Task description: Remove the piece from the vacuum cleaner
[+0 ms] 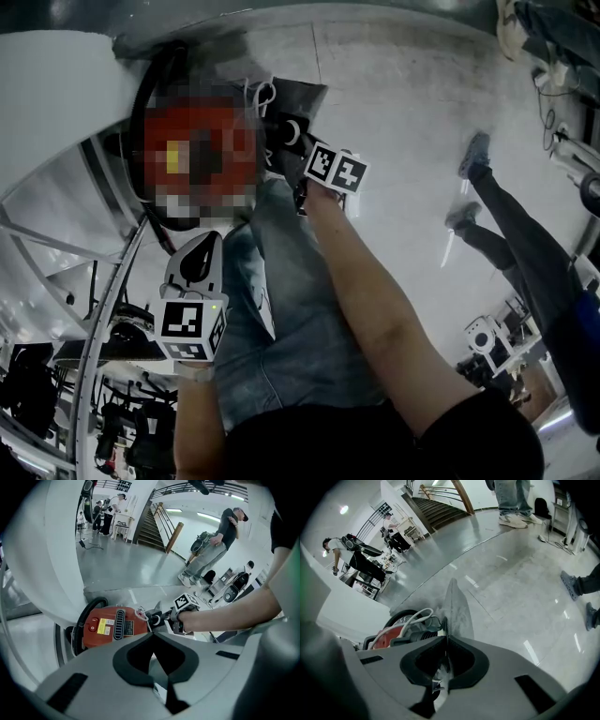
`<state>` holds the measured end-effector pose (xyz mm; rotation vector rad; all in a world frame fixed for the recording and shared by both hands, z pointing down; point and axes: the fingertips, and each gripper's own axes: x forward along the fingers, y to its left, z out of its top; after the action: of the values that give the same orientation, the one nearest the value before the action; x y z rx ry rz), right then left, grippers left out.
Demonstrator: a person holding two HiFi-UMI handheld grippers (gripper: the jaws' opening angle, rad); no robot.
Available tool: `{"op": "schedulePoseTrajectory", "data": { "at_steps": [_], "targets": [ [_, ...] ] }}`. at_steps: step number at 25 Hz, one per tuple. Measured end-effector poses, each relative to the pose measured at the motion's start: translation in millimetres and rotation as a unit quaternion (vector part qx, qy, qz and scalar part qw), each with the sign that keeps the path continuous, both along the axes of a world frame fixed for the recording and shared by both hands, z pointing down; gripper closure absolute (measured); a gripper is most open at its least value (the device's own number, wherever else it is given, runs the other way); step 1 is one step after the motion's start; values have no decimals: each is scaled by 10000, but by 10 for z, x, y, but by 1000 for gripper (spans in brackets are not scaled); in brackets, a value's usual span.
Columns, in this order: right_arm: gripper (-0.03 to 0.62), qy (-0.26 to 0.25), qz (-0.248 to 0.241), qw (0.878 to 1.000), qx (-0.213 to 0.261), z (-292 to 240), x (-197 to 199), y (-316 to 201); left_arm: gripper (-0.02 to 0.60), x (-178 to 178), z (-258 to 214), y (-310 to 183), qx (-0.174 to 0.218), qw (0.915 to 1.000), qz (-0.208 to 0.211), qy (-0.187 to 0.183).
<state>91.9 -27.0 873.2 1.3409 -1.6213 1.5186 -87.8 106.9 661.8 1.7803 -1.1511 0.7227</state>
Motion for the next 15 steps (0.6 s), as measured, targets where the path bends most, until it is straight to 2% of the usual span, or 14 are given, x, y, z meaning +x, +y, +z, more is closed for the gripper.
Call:
{"op": "schedulePoseTrajectory", "data": {
  "at_steps": [15],
  "targets": [
    [546,-98,73,9999,11,53,32,-37,565,42,70,5,-24,10000,-9,5]
  ]
}}
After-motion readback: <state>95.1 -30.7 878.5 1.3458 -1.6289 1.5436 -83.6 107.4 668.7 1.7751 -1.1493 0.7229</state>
